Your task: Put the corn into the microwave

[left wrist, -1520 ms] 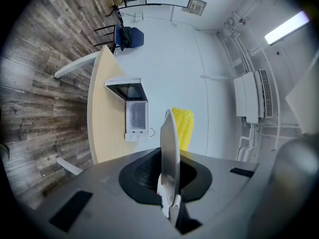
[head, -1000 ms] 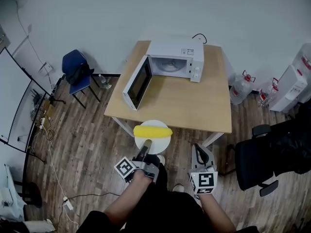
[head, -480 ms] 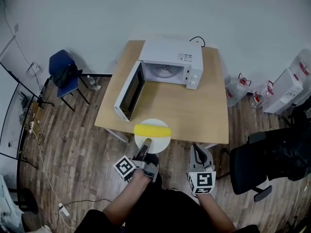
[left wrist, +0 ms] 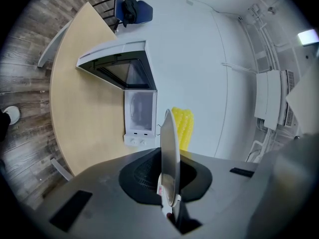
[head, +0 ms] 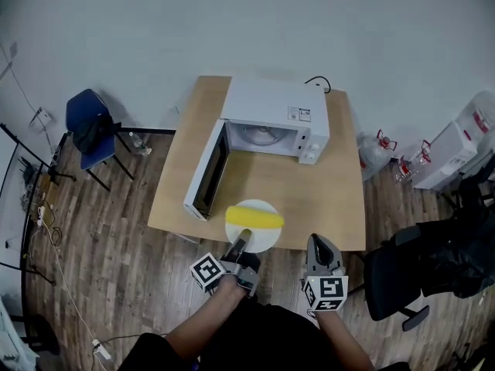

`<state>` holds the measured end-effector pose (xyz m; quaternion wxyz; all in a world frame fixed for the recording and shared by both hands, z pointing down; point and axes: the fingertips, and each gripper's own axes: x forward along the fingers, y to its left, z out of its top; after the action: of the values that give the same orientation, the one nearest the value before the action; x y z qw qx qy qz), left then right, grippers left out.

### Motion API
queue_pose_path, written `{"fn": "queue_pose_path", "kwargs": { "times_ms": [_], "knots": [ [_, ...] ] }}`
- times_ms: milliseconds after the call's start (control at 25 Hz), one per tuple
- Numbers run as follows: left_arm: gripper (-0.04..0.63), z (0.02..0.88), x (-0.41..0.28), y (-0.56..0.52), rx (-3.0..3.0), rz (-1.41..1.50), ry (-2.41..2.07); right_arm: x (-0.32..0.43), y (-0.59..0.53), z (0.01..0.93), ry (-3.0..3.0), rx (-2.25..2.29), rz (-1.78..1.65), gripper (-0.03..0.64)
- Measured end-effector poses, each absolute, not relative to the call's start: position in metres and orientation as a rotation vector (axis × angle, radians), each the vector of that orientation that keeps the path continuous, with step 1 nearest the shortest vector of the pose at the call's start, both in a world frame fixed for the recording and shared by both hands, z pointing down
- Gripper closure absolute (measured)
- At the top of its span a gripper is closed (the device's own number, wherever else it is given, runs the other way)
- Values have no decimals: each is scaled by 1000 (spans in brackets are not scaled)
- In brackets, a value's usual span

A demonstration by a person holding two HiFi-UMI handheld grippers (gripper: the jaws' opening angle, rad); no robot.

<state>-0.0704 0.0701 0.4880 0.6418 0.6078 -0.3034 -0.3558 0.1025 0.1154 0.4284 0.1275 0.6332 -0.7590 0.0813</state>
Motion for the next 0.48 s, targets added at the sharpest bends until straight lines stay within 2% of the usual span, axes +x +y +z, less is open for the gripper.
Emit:
{"fn": "queue_pose_path", "kwargs": {
  "times_ms": [480],
  "knots": [
    [577,516,-74,9,1406,-700,-655,77,51,441,-2137,1908,270,557]
  ]
}}
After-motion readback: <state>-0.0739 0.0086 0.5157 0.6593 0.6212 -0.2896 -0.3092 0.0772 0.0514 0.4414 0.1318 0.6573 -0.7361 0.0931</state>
